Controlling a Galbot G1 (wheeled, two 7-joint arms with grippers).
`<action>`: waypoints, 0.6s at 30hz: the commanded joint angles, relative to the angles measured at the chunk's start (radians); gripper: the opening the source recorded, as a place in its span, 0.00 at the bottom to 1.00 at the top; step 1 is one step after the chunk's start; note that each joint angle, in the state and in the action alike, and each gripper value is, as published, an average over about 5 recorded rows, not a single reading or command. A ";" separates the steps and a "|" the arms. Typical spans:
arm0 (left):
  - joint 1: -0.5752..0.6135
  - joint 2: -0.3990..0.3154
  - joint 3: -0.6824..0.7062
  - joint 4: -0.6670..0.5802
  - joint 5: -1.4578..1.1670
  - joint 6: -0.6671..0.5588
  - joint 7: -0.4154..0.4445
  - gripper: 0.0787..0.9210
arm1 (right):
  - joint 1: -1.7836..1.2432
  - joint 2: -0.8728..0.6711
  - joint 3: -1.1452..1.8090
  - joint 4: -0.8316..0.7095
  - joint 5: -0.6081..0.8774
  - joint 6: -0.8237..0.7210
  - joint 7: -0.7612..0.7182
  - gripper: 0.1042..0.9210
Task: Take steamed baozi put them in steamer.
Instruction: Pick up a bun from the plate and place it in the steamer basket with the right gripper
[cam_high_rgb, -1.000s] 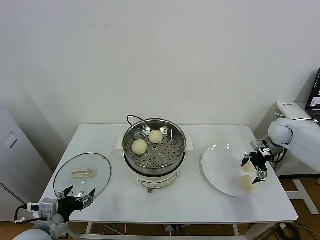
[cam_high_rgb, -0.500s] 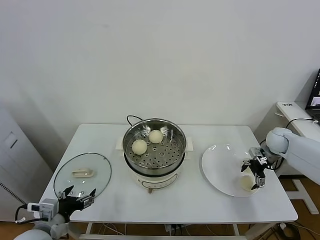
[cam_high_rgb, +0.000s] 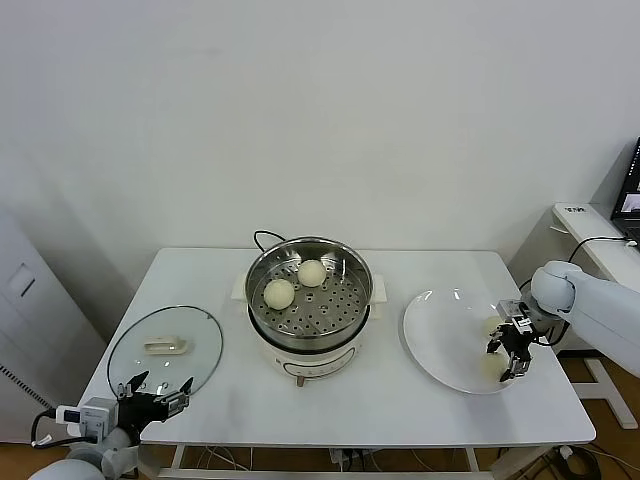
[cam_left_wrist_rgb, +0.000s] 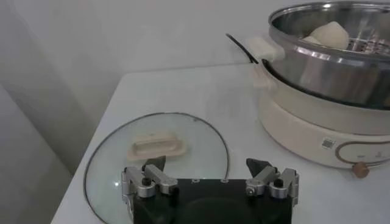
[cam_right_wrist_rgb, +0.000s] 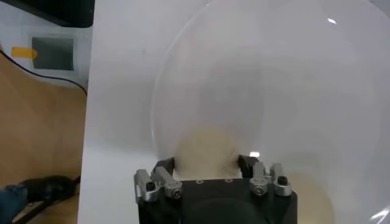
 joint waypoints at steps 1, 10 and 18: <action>0.002 0.000 0.000 0.004 0.000 0.001 -0.003 0.88 | 0.003 -0.003 -0.001 0.002 -0.004 -0.005 -0.020 0.52; -0.004 0.001 0.004 0.011 -0.001 0.002 -0.006 0.88 | 0.242 -0.015 -0.203 0.072 0.076 -0.028 -0.042 0.43; -0.010 0.002 0.009 0.011 -0.002 0.004 -0.011 0.88 | 0.579 0.113 -0.366 0.060 0.254 -0.021 -0.068 0.42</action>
